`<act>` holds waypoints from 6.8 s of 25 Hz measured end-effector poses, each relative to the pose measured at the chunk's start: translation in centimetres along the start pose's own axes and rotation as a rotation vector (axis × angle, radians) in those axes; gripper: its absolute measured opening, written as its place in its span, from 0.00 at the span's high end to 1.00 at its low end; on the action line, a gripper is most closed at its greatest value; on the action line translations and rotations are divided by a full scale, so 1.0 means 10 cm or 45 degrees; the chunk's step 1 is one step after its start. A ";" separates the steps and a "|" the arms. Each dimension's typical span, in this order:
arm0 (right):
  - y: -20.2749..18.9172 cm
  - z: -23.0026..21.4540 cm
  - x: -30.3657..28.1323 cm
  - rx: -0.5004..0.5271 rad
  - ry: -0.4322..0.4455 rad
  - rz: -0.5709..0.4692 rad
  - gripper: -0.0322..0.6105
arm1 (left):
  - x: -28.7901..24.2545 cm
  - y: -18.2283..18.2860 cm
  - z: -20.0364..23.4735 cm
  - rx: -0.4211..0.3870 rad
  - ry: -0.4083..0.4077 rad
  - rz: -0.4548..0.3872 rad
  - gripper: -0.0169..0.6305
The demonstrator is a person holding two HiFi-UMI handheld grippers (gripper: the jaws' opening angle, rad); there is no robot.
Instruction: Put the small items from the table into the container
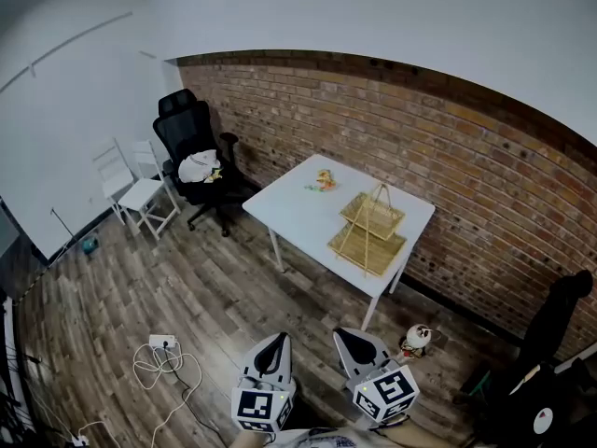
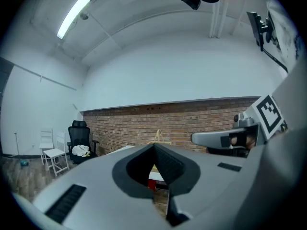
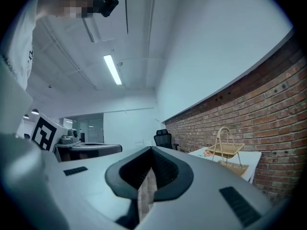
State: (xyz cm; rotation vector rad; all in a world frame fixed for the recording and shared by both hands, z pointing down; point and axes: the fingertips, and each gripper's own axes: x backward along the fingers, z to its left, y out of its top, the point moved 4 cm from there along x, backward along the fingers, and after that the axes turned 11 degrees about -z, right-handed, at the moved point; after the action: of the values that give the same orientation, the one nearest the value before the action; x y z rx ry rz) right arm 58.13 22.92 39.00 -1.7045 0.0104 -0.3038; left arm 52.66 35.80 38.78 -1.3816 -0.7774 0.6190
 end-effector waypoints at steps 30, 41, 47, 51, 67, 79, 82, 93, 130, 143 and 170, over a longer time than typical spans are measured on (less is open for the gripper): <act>-0.57 -0.78 -3.50 0.045 -0.245 0.034 0.92 | -2.36 -0.19 3.02 0.043 -0.199 0.013 0.90; -0.64 -1.98 -4.18 0.025 -0.400 0.007 0.92 | -3.86 -0.41 3.19 0.039 -0.333 0.066 0.90; -0.60 -2.83 -4.46 0.004 -0.491 0.000 0.92 | -4.90 -0.52 3.05 0.030 -0.446 0.110 0.90; -0.58 -3.42 -4.59 -0.013 -0.549 -0.010 0.92 | -5.56 -0.61 2.93 0.020 -0.496 0.136 0.90; -0.62 -4.51 -4.74 -0.037 -0.809 0.010 0.92 | -6.91 -0.89 2.67 0.034 -0.702 0.188 0.90; -0.79 -4.81 -5.17 0.007 -1.100 0.049 0.92 | -7.59 -1.12 2.91 0.096 -0.949 0.200 0.90; -0.92 -4.82 -5.35 0.007 -1.149 0.066 0.92 | -7.70 -1.23 3.05 0.090 -0.998 0.209 0.90; -1.27 -4.91 -5.76 -0.005 -1.253 0.148 0.92 | -8.05 -1.54 3.49 0.101 -1.044 0.249 0.90; -2.63 -5.83 -6.06 -0.289 -1.190 0.427 0.47 | -8.56 -2.67 3.29 0.075 -1.032 0.488 0.90; -3.22 -6.03 -6.18 -0.347 -1.146 0.663 0.47 | -8.71 -2.91 3.30 0.057 -1.045 0.559 0.90; -3.66 -6.23 -6.23 -0.308 -1.148 0.844 0.51 | -8.82 -3.07 3.44 0.039 -1.030 0.598 0.90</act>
State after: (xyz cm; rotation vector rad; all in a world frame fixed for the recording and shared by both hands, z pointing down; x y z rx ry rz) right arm -20.90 -20.51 70.23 -1.8359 -0.0538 0.9932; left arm -30.38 -15.04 59.44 -1.2796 -1.0648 1.6085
